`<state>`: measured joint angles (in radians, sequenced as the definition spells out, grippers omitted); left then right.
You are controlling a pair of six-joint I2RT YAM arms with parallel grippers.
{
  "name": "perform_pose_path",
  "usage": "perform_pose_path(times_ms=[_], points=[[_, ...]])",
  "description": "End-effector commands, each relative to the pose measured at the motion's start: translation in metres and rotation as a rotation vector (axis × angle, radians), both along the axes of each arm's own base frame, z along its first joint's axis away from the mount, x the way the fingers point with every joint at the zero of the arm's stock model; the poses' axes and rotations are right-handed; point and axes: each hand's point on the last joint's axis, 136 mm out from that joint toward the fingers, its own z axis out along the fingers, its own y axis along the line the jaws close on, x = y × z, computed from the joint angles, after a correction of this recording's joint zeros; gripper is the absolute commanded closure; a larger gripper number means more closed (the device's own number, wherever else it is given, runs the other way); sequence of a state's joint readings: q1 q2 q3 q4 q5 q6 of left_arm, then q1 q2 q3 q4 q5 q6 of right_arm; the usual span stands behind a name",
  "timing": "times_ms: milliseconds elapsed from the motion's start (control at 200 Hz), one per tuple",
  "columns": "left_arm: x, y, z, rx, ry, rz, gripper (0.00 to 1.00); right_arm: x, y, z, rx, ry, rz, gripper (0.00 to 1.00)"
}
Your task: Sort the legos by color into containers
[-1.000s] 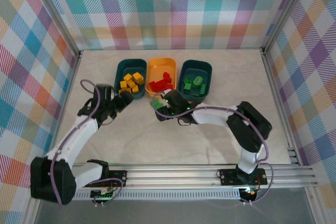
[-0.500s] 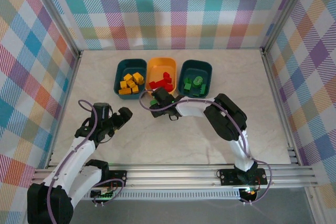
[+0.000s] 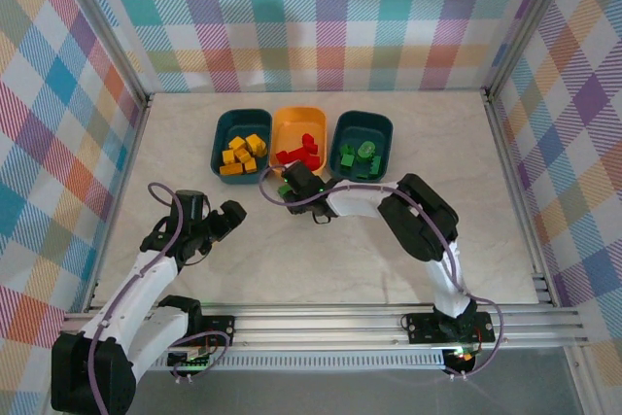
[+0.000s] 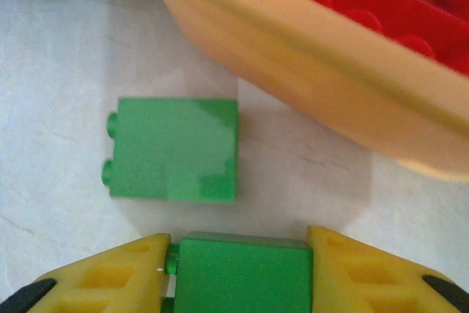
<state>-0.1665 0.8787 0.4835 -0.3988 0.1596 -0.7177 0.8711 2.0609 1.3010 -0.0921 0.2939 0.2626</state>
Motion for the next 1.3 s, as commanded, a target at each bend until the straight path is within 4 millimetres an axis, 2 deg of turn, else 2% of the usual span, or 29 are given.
perform_pose_path(times_ms=[0, 85, 145, 205, 270, 330, 460, 610, 720, 860, 910, 990, 1085, 1195, 1240, 1295], points=[[-0.001, 0.003, 0.003, 0.017, -0.002, 0.002, 0.04, -0.009, -0.008, 0.027, 0.063, -0.004, -0.024, 0.61], [-0.005, 0.0, -0.007, -0.004, 0.021, -0.009, 0.04, -0.018, -0.017, 0.044, 0.093, -0.016, -0.027, 0.61], [-0.008, -0.006, -0.016, -0.043, 0.035, -0.017, 0.04, -0.023, -0.022, 0.064, 0.113, -0.036, -0.02, 0.62], [-0.01, -0.021, -0.021, -0.13, 0.034, -0.055, 0.04, -0.023, -0.029, 0.081, 0.105, -0.073, -0.019, 0.62], [-0.004, -0.045, -0.014, -0.244, -0.016, -0.12, 0.04, -0.016, -0.042, 0.095, 0.085, -0.104, -0.031, 0.62], [-0.005, -0.065, -0.011, -0.275, -0.033, -0.184, 0.04, -0.003, -0.057, 0.102, 0.08, -0.12, -0.064, 0.62], [-0.013, -0.099, -0.011, -0.198, -0.028, -0.313, 0.02, 0.036, -0.097, 0.109, 0.089, -0.128, -0.18, 0.62], [-0.019, -0.119, -0.026, -0.167, 0.027, -0.358, 0.02, 0.084, -0.139, 0.098, 0.093, -0.072, -0.306, 0.63], [-0.022, -0.118, -0.038, -0.162, 0.061, -0.337, 0.02, 0.112, -0.16, 0.079, 0.095, 0.006, -0.37, 0.63], [-0.027, -0.11, -0.044, -0.14, 0.074, -0.309, 0.02, 0.133, -0.169, 0.074, 0.109, 0.042, -0.39, 0.59], [-0.028, -0.106, -0.042, -0.13, 0.064, -0.302, 0.01, 0.137, -0.169, 0.077, 0.107, 0.036, -0.387, 0.55], [-0.029, -0.1, -0.039, -0.11, 0.047, -0.29, 0.01, 0.14, -0.172, 0.084, 0.1, 0.023, -0.39, 0.41], [-0.03, -0.093, -0.032, -0.084, 0.02, -0.279, 0.01, 0.137, -0.173, 0.1, 0.122, -0.008, -0.397, 0.33], [-0.028, -0.082, -0.024, -0.043, -0.01, -0.248, 0.0, 0.124, -0.169, 0.122, 0.16, -0.063, -0.395, 0.32], [-0.028, -0.077, -0.021, -0.025, -0.016, -0.232, 0.0, 0.113, -0.163, 0.131, 0.172, -0.085, -0.391, 0.32], [-0.026, -0.068, -0.018, 0.003, -0.027, -0.199, 0.0, 0.094, -0.144, 0.136, 0.205, -0.102, -0.354, 0.32]])
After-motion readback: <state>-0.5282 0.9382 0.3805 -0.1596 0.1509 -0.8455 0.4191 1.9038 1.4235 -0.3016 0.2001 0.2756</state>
